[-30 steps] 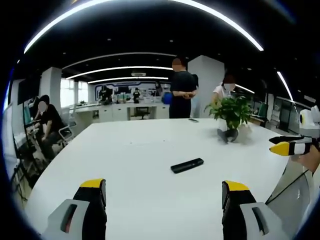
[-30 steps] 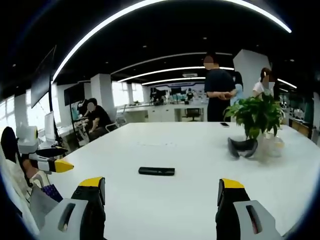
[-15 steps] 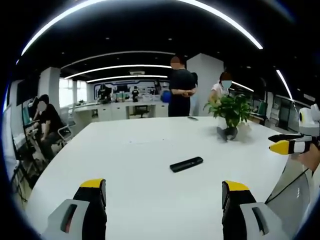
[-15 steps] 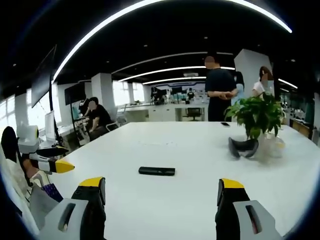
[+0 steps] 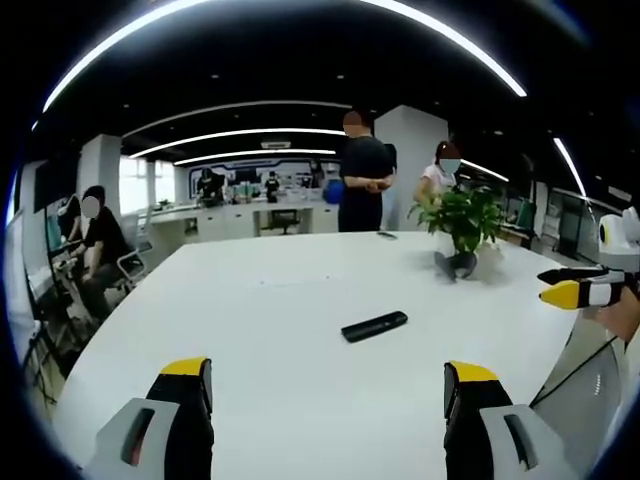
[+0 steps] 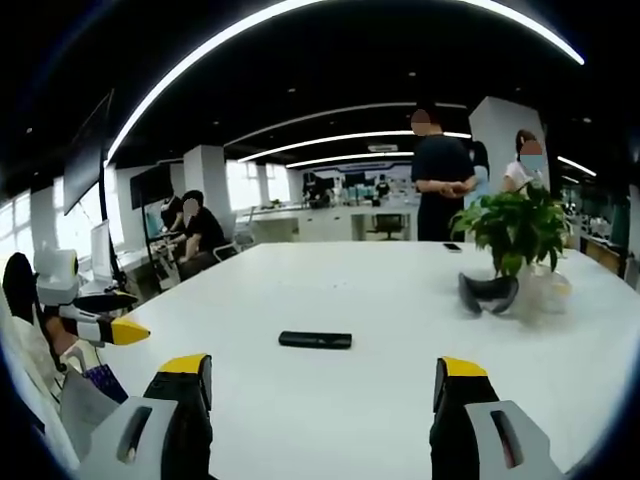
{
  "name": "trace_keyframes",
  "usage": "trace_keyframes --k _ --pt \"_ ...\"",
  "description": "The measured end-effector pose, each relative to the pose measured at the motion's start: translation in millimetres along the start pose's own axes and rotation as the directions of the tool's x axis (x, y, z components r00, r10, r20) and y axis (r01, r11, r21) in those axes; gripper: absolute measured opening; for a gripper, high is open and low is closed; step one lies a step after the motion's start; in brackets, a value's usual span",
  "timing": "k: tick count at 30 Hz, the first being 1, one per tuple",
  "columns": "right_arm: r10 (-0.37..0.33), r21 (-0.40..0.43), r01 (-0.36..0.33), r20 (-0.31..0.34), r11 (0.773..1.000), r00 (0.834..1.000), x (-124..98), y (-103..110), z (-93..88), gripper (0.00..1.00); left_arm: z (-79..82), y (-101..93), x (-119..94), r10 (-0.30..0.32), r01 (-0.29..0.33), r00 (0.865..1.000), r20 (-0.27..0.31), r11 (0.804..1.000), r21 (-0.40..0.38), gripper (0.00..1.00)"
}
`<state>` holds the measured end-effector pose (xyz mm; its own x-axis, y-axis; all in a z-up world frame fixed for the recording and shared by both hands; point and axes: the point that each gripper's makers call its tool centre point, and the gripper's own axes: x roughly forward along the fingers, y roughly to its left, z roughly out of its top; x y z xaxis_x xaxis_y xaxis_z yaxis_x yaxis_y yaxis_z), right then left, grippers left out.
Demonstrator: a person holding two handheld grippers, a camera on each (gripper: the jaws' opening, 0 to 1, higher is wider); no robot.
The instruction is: Press the specified remote control buttons in sequence, fully releasing each button before pressing the next.
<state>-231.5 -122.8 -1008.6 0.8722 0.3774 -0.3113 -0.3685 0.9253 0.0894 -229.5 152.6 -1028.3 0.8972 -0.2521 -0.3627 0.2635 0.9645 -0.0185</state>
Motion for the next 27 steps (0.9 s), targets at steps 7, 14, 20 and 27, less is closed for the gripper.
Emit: trace_keyframes --k 7,14,20,27 --pt "0.001 0.004 -0.001 -0.003 1.0 1.0 0.2 -0.2 -1.4 0.91 -0.5 -1.6 0.5 -0.009 0.009 1.0 -0.003 1.0 -0.004 0.99" --pt "0.011 0.002 -0.011 -0.006 1.0 1.0 1.6 3.1 -2.1 0.91 -0.4 -2.7 1.9 -0.012 0.012 1.0 -0.007 1.0 -0.001 0.99" --pt "0.016 0.003 -0.016 -0.009 1.0 1.0 2.4 4.4 -3.2 0.91 -0.1 -3.0 3.7 -0.019 0.019 1.0 -0.012 1.0 0.012 0.98" --pt "0.027 0.0 -0.027 -0.013 1.0 1.0 5.7 6.3 -3.1 0.89 15.8 -2.6 13.7 -0.037 0.037 0.999 -0.001 0.998 0.059 0.97"
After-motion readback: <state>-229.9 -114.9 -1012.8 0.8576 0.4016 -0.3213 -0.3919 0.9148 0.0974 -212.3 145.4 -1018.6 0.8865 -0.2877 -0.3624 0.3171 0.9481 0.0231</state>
